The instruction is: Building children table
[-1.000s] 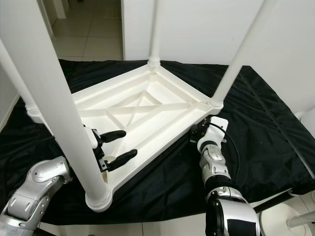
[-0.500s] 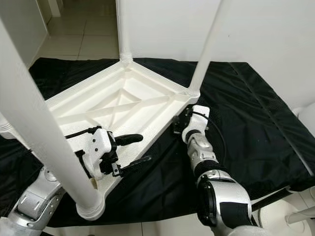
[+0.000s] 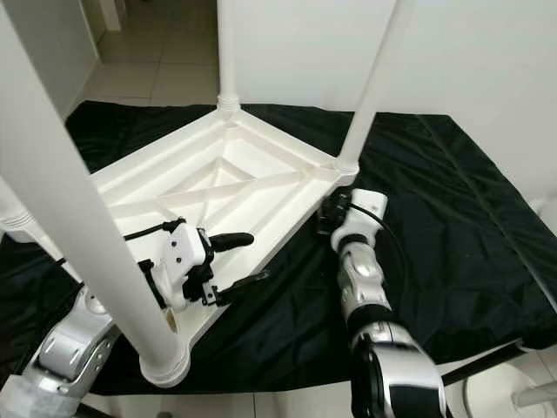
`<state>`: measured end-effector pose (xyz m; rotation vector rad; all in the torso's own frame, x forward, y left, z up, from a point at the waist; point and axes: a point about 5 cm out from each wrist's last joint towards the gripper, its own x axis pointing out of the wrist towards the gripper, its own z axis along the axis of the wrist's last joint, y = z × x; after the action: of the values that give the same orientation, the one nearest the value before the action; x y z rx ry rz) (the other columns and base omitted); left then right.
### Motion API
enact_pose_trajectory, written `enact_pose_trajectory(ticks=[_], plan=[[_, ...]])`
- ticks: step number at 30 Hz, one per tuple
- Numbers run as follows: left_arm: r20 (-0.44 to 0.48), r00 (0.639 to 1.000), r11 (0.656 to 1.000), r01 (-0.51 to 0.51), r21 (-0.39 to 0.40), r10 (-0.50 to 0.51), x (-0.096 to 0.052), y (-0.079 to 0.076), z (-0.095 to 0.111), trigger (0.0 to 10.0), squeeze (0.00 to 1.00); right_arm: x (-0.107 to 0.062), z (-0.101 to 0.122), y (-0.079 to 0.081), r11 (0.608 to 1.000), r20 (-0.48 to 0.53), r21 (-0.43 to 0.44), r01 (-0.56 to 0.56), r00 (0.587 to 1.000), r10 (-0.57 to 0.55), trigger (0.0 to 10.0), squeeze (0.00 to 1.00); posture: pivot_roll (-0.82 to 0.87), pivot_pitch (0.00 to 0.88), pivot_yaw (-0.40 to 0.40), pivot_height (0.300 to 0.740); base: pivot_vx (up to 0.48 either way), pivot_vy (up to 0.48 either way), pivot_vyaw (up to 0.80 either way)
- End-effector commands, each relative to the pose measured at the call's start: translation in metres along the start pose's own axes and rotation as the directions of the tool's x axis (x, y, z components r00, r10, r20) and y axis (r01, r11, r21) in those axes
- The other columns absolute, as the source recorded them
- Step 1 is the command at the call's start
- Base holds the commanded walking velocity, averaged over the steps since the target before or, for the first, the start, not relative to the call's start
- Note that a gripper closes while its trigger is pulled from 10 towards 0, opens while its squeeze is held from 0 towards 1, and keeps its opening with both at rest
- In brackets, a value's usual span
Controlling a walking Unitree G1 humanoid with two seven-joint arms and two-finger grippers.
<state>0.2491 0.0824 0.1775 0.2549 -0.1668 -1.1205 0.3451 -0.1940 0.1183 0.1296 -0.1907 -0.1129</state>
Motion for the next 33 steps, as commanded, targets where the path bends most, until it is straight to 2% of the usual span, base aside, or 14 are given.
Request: enact_pose_trajectory(ticks=[1, 2, 4, 5, 7, 10, 14, 15, 19, 25, 28, 29, 32, 33], plan=[[-0.015, 0.992, 0.993, -0.122, 0.013, 0.122, 0.002, 0.008, -0.003, 10.0, 0.0, -0.005, 0.006, -0.002, 1.0, 0.053, 0.007, -0.008, 0.999, 0.008, 10.0, 0.0, 0.05, 0.047, -0.048, 0.74, 0.0, 0.0, 0.0], [-0.015, 0.992, 0.993, -0.122, 0.013, 0.122, 0.002, 0.008, -0.003, 10.0, 0.0, -0.005, 0.006, -0.002, 1.0, 0.053, 0.007, -0.008, 0.999, 0.008, 10.0, 0.0, 0.05, 0.047, -0.048, 0.74, 0.0, 0.0, 0.0], [-0.1, 0.975, 0.978, -0.188, 0.087, 0.196, 0.003, 0.017, -0.012, 10.0, 0.0, -0.018, 0.006, -0.001, 1.0, 0.075, -0.005, -0.031, 0.997, 0.032, 10.0, 0.0, 0.04, 0.049, -0.043, 0.74, 0.0, 0.0, 0.0], [-0.1, 0.975, 0.978, -0.188, 0.087, 0.196, 0.003, 0.017, -0.012, 10.0, 0.0, -0.018, 0.006, -0.001, 1.0, 0.075, -0.005, -0.031, 0.997, 0.032, 10.0, 0.0, 0.04, 0.049, -0.043, 0.74, 0.0, 0.0, 0.0], [-0.108, 0.967, 0.97, -0.22, 0.102, 0.231, -0.001, 0.025, -0.012, 10.0, 0.0, -0.032, 0.006, 0.001, 0.997, 0.081, -0.011, -0.07, 0.994, 0.071, 10.0, 0.0, 0.03, 0.049, -0.036, 0.74, 0.0, 0.0, 0.0], [-0.091, 0.969, 0.971, -0.22, 0.092, 0.228, -0.009, 0.028, -0.01, 10.0, 0.0, -0.042, 0.007, 0.0, 0.996, 0.085, -0.006, -0.085, 0.993, 0.085, 10.0, 0.0, 0.02, 0.048, -0.036, 0.74, 0.0, 0.0, 0.0], [-0.092, 0.986, 0.986, -0.133, 0.099, 0.142, -0.029, 0.025, -0.01, 10.0, 0.0, -0.052, 0.011, -0.004, 0.994, 0.077, -0.012, -0.107, 0.991, 0.108, 10.0, 0.0, 0.02, 0.044, -0.035, 0.74, 0.0, 0.0, 0.0], [-0.092, 0.986, 0.986, -0.133, 0.099, 0.142, -0.029, 0.025, -0.01, 10.0, 0.0, -0.052, 0.011, -0.004, 0.994, 0.077, -0.012, -0.107, 0.991, 0.108, 10.0, 0.0, 0.02, 0.044, -0.035, 0.74, 0.0, 0.0, 0.0], [-0.105, 0.991, 0.993, -0.079, 0.088, 0.088, -0.045, 0.024, -0.012, 10.0, 0.0, -0.054, 0.013, -0.01, 0.994, 0.066, -0.02, -0.105, 0.992, 0.106, 10.0, 0.0, 0.02, 0.039, -0.035, 0.74, 0.0, 0.0, 0.0], [-0.165, 0.982, 0.994, -0.077, 0.074, 0.088, -0.064, 0.038, -0.019, 10.0, 0.0, -0.057, 0.016, -0.012, 0.994, 0.046, -0.023, -0.106, 0.993, 0.107, 10.0, 0.0, 0.02, 0.032, -0.038, 0.74, 0.0, 0.0, 0.0], [-0.181, 0.98, 0.996, -0.074, 0.059, 0.083, -0.085, 0.051, -0.02, 10.0, 0.0, -0.06, 0.016, -0.013, 0.993, 0.032, -0.029, -0.112, 0.993, 0.112, 10.0, 0.0, 0.02, 0.026, -0.035, 0.74, 0.0, 0.0, 0.0], [-0.181, 0.98, 0.996, -0.074, 0.059, 0.083, -0.085, 0.051, -0.02, 10.0, 0.0, -0.06, 0.016, -0.013, 0.993, 0.032, -0.029, -0.112, 0.993, 0.112, 10.0, 0.0, 0.02, 0.026, -0.035, 0.74, 0.0, 0.0, 0.0], [-0.222, 0.972, 0.996, -0.06, 0.06, 0.072, -0.105, 0.054, -0.023, 10.0, 0.0, -0.061, 0.016, -0.016, 0.993, 0.022, -0.036, -0.11, 0.994, 0.111, 10.0, 0.0, 0.02, 0.017, -0.03, 0.74, 0.0, 0.0, 0.0], [-0.222, 0.972, 0.996, -0.06, 0.06, 0.072, -0.105, 0.054, -0.023, 10.0, 0.0, -0.061, 0.016, -0.016, 0.993, 0.022, -0.036, -0.11, 0.994, 0.111, 10.0, 0.0, 0.02, 0.017, -0.03, 0.74, 0.0, 0.0, 0.0]])
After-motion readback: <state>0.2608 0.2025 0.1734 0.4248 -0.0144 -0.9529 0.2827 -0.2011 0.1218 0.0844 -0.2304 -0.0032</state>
